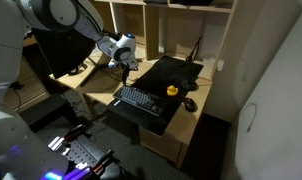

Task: Click the escape key on the keyboard

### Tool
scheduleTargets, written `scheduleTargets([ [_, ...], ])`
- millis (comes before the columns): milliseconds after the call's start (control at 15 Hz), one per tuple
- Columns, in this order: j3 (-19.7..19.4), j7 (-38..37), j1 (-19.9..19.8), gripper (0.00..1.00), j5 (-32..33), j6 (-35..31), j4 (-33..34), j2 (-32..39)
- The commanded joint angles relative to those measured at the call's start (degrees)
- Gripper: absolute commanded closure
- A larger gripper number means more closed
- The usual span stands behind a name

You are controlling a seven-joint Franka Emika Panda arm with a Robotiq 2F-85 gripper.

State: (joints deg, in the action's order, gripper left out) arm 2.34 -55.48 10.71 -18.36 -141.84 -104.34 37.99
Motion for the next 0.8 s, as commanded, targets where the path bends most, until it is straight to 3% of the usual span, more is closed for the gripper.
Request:
scheduleTargets([
  [0,-0.66,-1.03,0.38,0.0,-0.02,-4.1,-0.11,0.66],
  [467,0.08,0.61,-0.29,0.0,-0.32,-4.66,-8.62,-9.29],
  [533,-0.19,-0.42,0.08,0.0,0.25,-3.58,-3.25,-4.01],
  [733,-0.17,-0.49,0.06,0.0,0.27,-3.44,-3.78,-5.16],
])
